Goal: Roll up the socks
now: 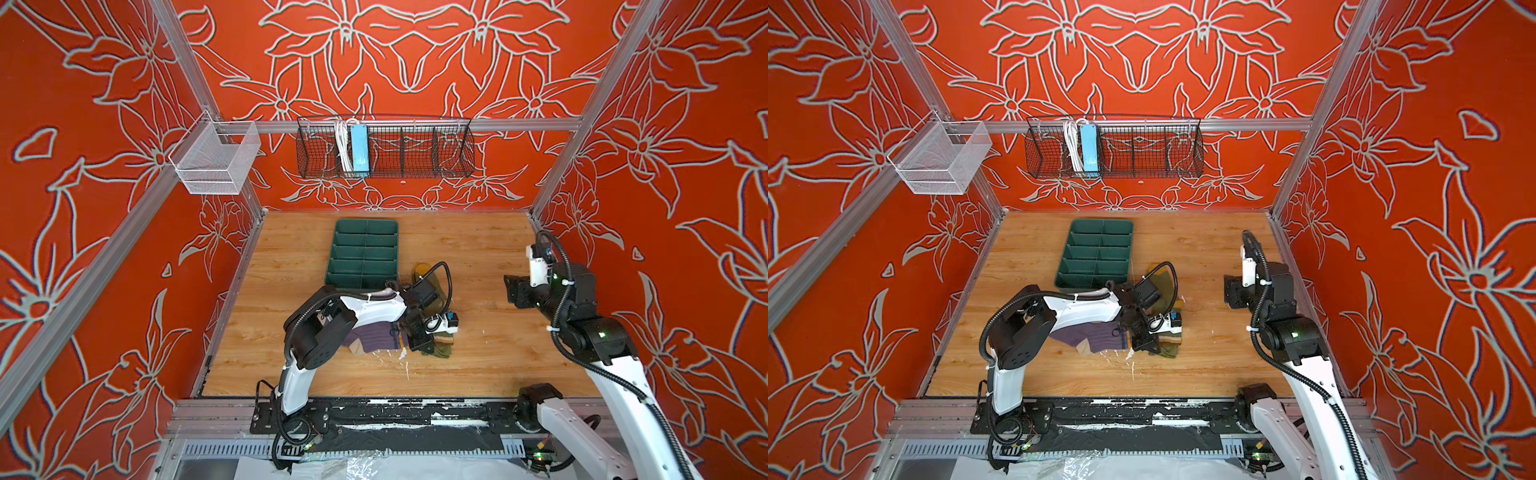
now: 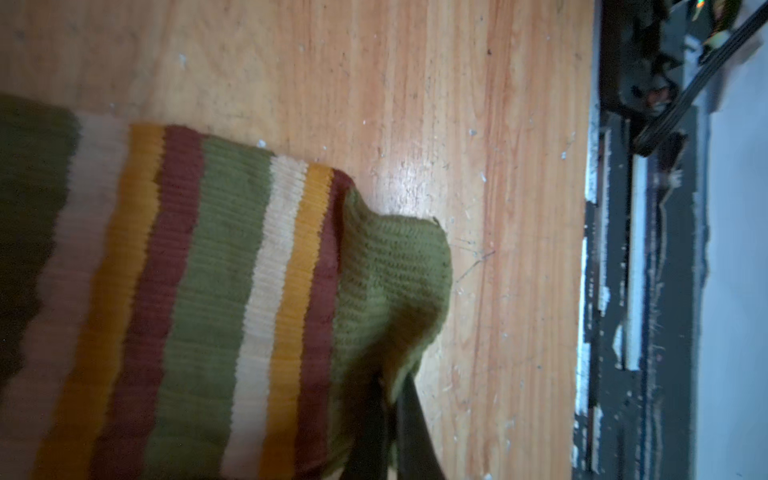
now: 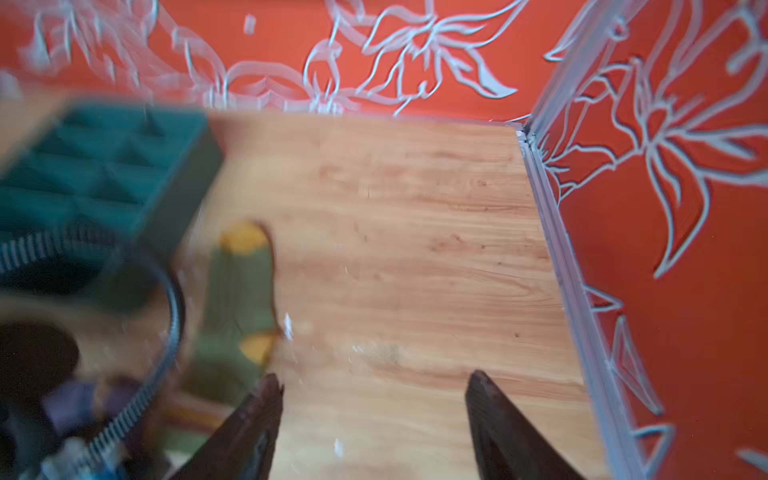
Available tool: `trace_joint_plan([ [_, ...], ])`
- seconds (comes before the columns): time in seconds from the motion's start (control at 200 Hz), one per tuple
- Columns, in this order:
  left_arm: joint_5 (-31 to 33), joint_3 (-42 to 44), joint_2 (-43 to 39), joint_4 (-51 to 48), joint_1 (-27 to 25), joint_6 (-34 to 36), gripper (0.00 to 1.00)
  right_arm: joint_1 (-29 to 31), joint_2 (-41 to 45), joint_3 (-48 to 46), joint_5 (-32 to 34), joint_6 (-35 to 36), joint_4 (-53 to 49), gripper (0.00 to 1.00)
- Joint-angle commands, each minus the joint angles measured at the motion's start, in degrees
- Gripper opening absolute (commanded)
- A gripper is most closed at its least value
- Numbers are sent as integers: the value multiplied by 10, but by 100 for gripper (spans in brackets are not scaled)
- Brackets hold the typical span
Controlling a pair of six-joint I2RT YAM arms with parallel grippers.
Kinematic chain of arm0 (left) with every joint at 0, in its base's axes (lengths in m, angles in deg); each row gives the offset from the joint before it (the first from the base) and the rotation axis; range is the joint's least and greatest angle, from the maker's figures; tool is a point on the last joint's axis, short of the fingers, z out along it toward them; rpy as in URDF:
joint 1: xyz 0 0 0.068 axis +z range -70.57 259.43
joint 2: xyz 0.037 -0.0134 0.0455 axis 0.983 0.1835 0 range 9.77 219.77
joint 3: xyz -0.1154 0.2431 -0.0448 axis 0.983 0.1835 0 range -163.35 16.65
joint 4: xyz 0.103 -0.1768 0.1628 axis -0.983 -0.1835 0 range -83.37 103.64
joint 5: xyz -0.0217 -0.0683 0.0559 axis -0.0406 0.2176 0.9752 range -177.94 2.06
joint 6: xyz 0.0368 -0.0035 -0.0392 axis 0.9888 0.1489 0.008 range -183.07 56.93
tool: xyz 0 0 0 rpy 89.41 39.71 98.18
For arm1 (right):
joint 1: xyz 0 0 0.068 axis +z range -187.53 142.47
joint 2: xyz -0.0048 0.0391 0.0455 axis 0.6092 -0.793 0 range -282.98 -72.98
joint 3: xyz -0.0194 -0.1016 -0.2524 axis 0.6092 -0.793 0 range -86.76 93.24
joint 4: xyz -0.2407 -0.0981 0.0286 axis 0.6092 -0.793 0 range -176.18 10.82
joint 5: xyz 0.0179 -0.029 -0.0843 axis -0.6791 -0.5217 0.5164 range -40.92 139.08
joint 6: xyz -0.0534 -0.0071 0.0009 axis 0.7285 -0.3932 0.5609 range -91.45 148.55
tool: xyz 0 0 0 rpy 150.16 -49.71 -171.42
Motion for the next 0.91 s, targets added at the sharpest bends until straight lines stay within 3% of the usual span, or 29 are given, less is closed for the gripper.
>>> trace_joint_plan([
  [0.0, -75, -15, 16, -40, 27, 4, 0, 29, 44, 0, -82, 154, -41, 71],
  [0.14, -83, -24, 28, -35, 36, -1, 0, 65, 122, -32, -293, 274, -101, 70],
  [0.215, -84, -23, 31, -34, 38, -3, 0, 82, 149, -64, -330, 326, -124, 71],
  [0.37, -85, -18, 35, -31, 39, -9, 0, 145, 155, -133, -274, 387, -133, 72],
  [0.545, -85, -19, 37, -35, 42, -10, 0, 291, 138, -208, -117, 455, -91, 74],
  [0.721, -91, -23, 44, -36, 44, -11, 0, 420, -16, -209, 4, 507, 6, 72],
  [0.901, -99, -21, 45, -32, 45, -14, 0, 451, -153, -209, 22, 526, 121, 68],
])
